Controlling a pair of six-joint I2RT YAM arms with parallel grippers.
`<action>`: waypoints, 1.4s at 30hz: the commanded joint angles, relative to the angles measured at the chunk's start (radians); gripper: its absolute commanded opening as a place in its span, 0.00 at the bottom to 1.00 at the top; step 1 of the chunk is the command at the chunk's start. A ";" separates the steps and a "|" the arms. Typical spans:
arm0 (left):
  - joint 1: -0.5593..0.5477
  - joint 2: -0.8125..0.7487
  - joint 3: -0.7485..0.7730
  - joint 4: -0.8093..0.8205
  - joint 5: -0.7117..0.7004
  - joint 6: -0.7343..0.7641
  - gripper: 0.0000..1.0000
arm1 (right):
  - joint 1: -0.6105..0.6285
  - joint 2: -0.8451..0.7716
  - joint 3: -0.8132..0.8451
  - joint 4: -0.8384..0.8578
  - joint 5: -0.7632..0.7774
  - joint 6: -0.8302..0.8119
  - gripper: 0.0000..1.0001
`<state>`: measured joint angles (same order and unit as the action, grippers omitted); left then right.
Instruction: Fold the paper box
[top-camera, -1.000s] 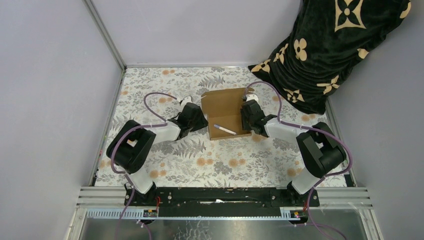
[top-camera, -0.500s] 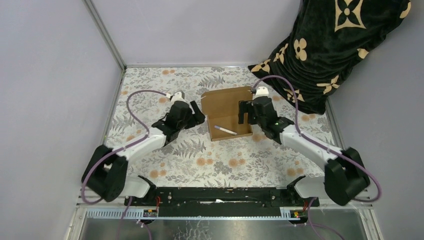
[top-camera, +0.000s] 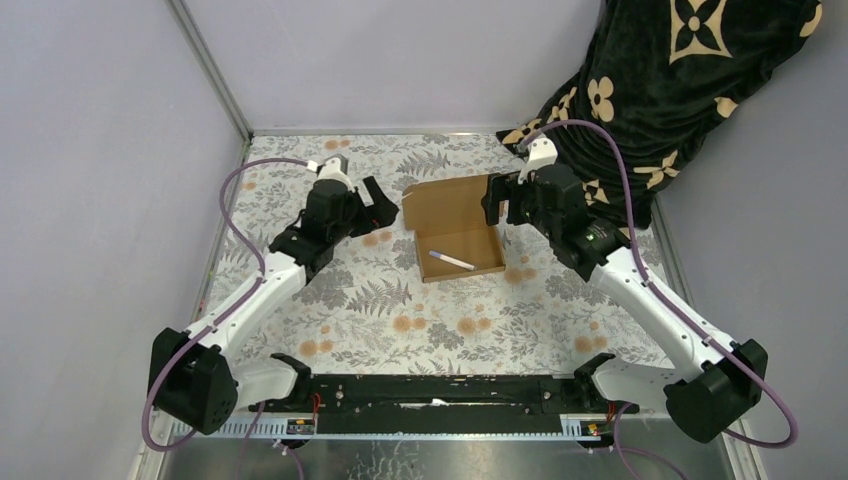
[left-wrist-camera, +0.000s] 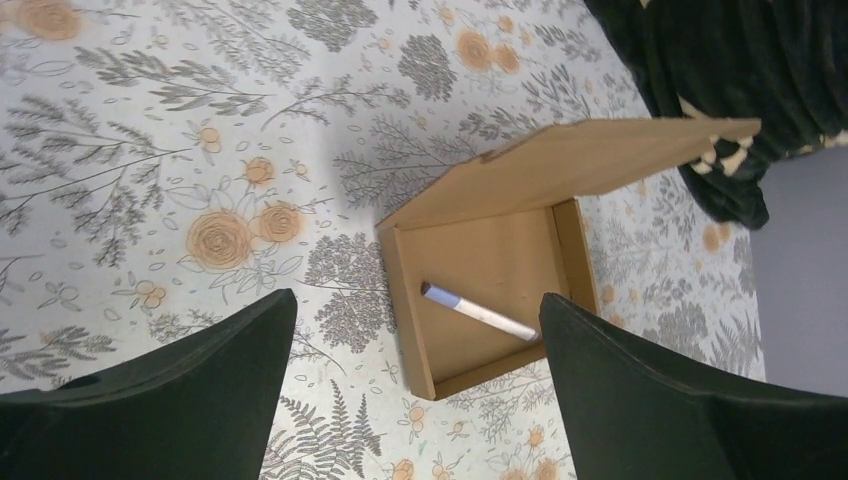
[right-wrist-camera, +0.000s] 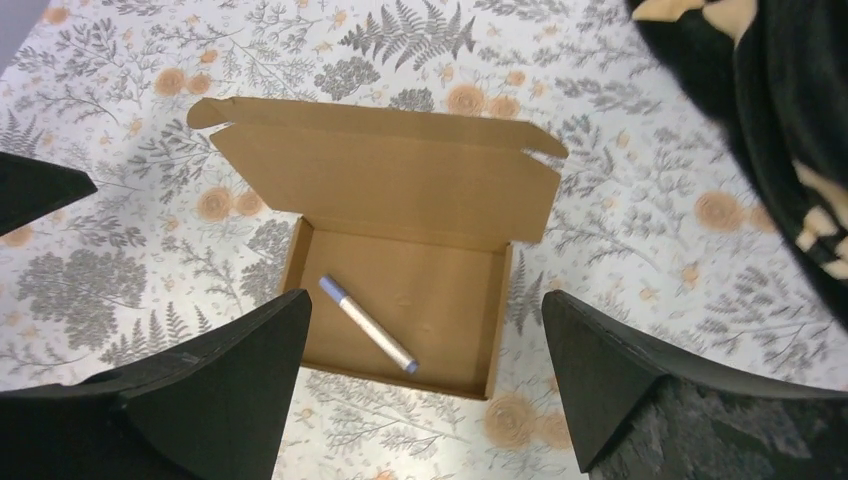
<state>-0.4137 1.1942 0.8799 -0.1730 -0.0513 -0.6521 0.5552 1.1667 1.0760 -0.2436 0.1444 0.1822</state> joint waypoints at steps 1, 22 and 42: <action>0.004 0.038 0.047 0.056 0.112 0.135 0.99 | -0.054 0.018 -0.025 0.103 -0.102 -0.213 0.88; 0.007 0.252 0.277 0.038 -0.023 0.562 0.90 | -0.394 0.417 0.168 0.202 -0.645 -0.363 0.76; 0.007 0.282 0.258 0.055 0.102 0.614 0.85 | -0.394 0.530 0.266 0.103 -0.723 -0.423 0.47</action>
<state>-0.4114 1.4666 1.1309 -0.1532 0.0093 -0.0605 0.1642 1.6859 1.3048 -0.1463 -0.5446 -0.2314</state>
